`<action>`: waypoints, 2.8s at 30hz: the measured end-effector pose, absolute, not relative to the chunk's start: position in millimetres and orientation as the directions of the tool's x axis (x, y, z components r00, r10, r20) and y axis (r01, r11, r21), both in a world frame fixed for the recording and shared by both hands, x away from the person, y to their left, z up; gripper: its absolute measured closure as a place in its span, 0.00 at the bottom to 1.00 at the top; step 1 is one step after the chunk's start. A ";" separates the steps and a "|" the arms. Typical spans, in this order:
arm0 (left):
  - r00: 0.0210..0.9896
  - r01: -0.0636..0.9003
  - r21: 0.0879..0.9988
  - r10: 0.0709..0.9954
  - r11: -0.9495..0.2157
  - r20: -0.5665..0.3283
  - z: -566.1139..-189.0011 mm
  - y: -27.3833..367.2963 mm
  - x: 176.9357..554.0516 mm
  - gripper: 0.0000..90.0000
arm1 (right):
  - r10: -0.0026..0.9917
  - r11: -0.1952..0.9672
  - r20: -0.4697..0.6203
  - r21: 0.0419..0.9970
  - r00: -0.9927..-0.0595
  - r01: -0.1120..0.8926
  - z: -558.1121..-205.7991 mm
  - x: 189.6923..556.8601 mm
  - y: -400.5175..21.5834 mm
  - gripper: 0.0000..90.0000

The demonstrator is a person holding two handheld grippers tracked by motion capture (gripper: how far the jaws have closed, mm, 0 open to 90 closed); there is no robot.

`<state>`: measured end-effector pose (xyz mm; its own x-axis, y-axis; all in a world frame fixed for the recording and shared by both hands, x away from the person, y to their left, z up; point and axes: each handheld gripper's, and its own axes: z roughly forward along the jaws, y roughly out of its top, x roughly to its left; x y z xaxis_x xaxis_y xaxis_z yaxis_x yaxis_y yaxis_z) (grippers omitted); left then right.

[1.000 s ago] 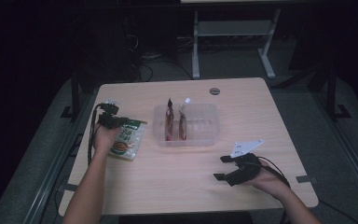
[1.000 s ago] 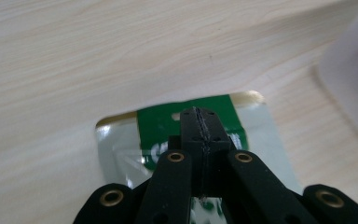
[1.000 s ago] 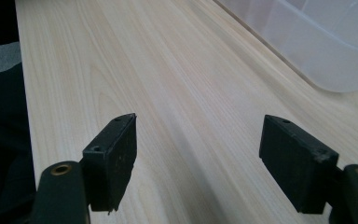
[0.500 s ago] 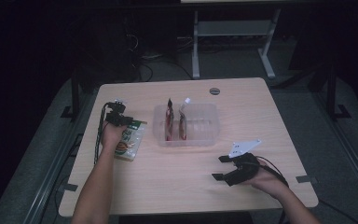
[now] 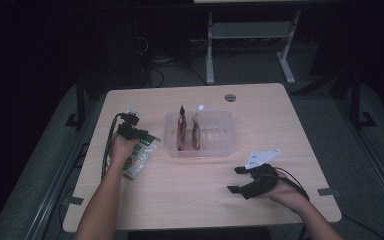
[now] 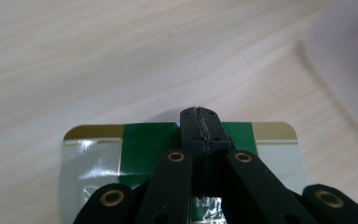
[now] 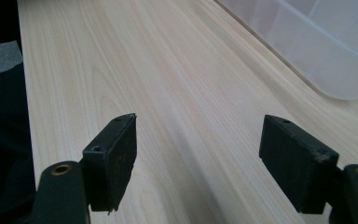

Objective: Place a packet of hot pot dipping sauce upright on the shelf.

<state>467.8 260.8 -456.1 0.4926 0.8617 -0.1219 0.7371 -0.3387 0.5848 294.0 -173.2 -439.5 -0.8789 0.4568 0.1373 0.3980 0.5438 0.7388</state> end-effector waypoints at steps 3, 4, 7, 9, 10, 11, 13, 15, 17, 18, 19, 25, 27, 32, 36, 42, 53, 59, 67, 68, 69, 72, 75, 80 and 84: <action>0.516 0.733 0.580 0.846 -0.355 -0.136 -455.8 258.5 459.5 1.00 | 0.456 0.543 0.136 0.741 -0.879 0.396 -439.0 293.8 -173.1 0.30; 0.524 0.733 0.578 0.839 -0.359 -0.143 -455.8 258.1 456.6 1.00 | 0.457 0.541 0.136 0.742 -0.879 0.396 -438.5 293.6 -173.2 0.30; 0.542 0.730 0.578 0.825 -0.366 -0.163 -456.2 257.1 448.5 1.00 | 0.458 0.539 0.138 0.743 -0.878 0.397 -438.0 293.5 -172.7 0.30; 0.553 0.728 0.576 0.815 -0.371 -0.173 -456.3 256.5 443.1 1.00 | 0.456 0.543 0.134 0.741 -0.880 0.395 -438.1 293.6 -172.2 0.30; 0.559 0.727 0.575 0.809 -0.375 -0.180 -456.4 255.8 440.8 1.00 | 0.454 0.545 0.134 0.740 -0.881 0.393 -438.3 293.7 -171.7 0.30; 0.566 0.726 0.572 0.804 -0.381 -0.183 -456.1 254.7 438.1 1.00 | 0.452 0.546 0.135 0.740 -0.882 0.393 -438.3 293.5 -171.2 0.30; 0.584 0.720 0.569 0.791 -0.398 -0.185 -455.8 252.2 431.3 1.00 | 0.449 0.549 0.136 0.738 -0.883 0.393 -438.4 292.9 -169.9 0.30; 0.597 0.714 0.570 0.780 -0.408 -0.190 -456.0 250.1 425.4 1.00 | 0.446 0.551 0.136 0.737 -0.884 0.391 -438.4 292.7 -169.5 0.30; 0.607 0.705 0.571 0.773 -0.420 -0.182 -455.5 246.1 417.5 1.00 | 0.447 0.551 0.135 0.737 -0.884 0.391 -438.6 293.2 -169.5 0.30; 0.611 0.704 0.570 0.770 -0.423 -0.184 -455.4 244.8 414.1 1.00 | 0.449 0.550 0.136 0.738 -0.883 0.393 -438.7 293.4 -169.4 0.30; 0.618 0.698 0.575 0.765 -0.426 -0.184 -455.8 243.6 410.9 1.00 | 0.450 0.549 0.135 0.738 -0.883 0.392 -438.8 293.6 -169.5 0.30; 0.660 0.677 0.566 0.729 -0.471 -0.183 -454.7 237.9 391.0 1.00 | 0.450 0.549 0.134 0.738 -0.883 0.392 -438.2 293.7 -170.7 0.30; 0.677 0.663 0.569 0.713 -0.487 -0.179 -454.8 236.2 384.3 1.00 | 0.450 0.548 0.133 0.739 -0.883 0.391 -438.5 294.2 -170.5 0.30; 0.709 0.646 0.562 0.679 -0.516 -0.191 -454.4 230.5 370.5 1.00 | 0.448 0.552 0.134 0.737 -0.884 0.392 -439.0 295.1 -169.0 0.30; 0.726 0.641 0.562 0.650 -0.523 -0.224 -455.4 224.6 360.1 1.00 | 0.445 0.555 0.133 0.735 -0.886 0.389 -439.5 295.5 -167.7 0.30; 0.771 0.609 0.557 0.587 -0.565 -0.247 -456.0 208.8 346.7 1.00 | 0.442 0.559 0.134 0.732 -0.887 0.389 -440.1 296.2 -166.3 0.30; 0.832 0.549 0.560 0.472 -0.621 -0.292 -458.7 167.7 328.2 1.00 | 0.439 0.565 0.130 0.730 -0.889 0.385 -441.0 297.5 -165.0 0.30; 0.841 0.524 0.599 0.480 -0.606 -0.249 -446.9 170.2 328.6 1.00 | 0.439 0.564 0.130 0.731 -0.889 0.385 -441.0 297.5 -165.8 0.30; 0.742 0.585 0.631 0.651 -0.509 -0.163 -430.6 237.2 341.0 1.00 | 0.440 0.562 0.130 0.732 -0.888 0.385 -440.9 297.6 -166.7 0.30; 0.720 0.596 0.628 0.679 -0.500 -0.142 -429.7 250.0 342.1 1.00 | 0.441 0.561 0.130 0.732 -0.888 0.386 -440.9 297.7 -166.8 0.30; 0.703 0.606 0.628 0.698 -0.487 -0.137 -429.6 257.9 342.6 1.00 | 0.442 0.561 0.130 0.732 -0.888 0.387 -441.0 297.8 -166.9 0.30; 0.640 0.633 0.625 0.763 -0.457 -0.090 -431.0 290.0 347.0 1.00 | 0.443 0.561 0.131 0.731 -0.887 0.388 -441.1 297.9 -166.6 0.30; 0.557 0.675 0.624 0.826 -0.393 -0.082 -435.4 317.1 351.2 1.00 | 0.439 0.566 0.128 0.729 -0.889 0.384 -441.2 298.2 -166.0 0.30; 0.547 0.703 0.593 0.831 -0.392 -0.100 -448.4 326.1 356.5 1.00 | 0.438 0.567 0.132 0.727 -0.889 0.387 -441.5 298.3 -165.3 0.30; 0.561 0.703 0.584 0.822 -0.407 -0.102 -452.3 322.5 358.6 1.00 | 0.438 0.568 0.125 0.729 -0.890 0.382 -441.8 299.0 -166.5 0.30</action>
